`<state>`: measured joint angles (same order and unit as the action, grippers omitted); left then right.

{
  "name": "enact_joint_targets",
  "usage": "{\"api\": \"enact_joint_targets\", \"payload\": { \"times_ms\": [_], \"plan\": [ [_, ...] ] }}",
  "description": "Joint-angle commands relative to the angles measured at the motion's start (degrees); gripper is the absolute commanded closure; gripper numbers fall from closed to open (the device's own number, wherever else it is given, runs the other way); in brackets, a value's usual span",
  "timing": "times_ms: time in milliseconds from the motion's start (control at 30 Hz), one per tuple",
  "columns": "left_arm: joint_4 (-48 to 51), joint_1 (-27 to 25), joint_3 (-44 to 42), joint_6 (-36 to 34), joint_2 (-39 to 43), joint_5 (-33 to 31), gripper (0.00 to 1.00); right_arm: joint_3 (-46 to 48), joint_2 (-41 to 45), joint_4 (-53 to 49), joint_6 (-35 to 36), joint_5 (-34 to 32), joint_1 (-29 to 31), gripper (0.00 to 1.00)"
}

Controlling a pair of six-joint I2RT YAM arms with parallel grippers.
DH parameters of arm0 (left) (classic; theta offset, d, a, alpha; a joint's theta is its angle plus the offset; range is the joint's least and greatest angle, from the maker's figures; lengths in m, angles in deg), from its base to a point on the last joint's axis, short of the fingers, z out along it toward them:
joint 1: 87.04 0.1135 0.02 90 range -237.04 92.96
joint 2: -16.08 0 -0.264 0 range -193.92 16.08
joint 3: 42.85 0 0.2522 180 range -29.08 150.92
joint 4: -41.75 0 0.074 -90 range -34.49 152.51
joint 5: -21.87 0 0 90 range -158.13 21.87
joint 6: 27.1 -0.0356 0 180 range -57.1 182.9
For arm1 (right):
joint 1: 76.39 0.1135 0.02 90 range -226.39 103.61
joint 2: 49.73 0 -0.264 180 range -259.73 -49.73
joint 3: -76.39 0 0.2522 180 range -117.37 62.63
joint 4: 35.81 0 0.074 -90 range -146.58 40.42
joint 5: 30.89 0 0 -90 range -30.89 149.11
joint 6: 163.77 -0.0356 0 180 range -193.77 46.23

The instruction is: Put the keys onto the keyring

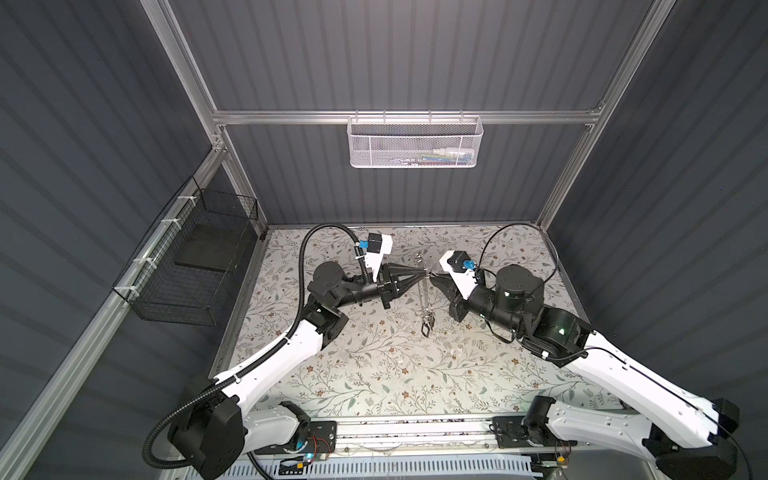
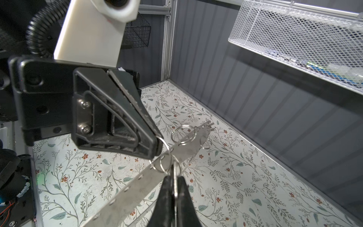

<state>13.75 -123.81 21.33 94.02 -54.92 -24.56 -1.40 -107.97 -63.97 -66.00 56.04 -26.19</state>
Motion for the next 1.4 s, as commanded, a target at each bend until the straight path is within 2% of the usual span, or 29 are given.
{"api": "enact_joint_targets", "payload": {
  "times_ms": [0, 300, 633, 1133, 1367],
  "plan": [
    [-0.9, -0.3, 1.2, -1.0, 0.6, 1.2, 1.00, -2.4, -0.4, -1.7, 0.8, 0.6, -0.4, 1.00],
    [4.2, -0.3, 0.9, -4.5, 1.4, -1.0, 1.00, -1.8, 2.0, -1.1, 1.4, -0.4, -0.7, 1.00],
    [7.9, -0.3, 1.4, -6.2, 0.8, 0.2, 1.00, -3.0, 2.5, -1.8, 3.4, -2.1, -1.2, 0.99],
    [2.7, -0.4, 2.7, -1.1, 0.5, 4.1, 1.00, -0.5, 0.4, 2.5, 1.1, 4.6, -1.4, 0.97],
    [1.8, -0.4, 1.7, -0.6, 0.8, 2.7, 1.00, -0.1, -0.2, 3.0, -0.3, 6.1, -1.5, 0.96]
  ]
}}
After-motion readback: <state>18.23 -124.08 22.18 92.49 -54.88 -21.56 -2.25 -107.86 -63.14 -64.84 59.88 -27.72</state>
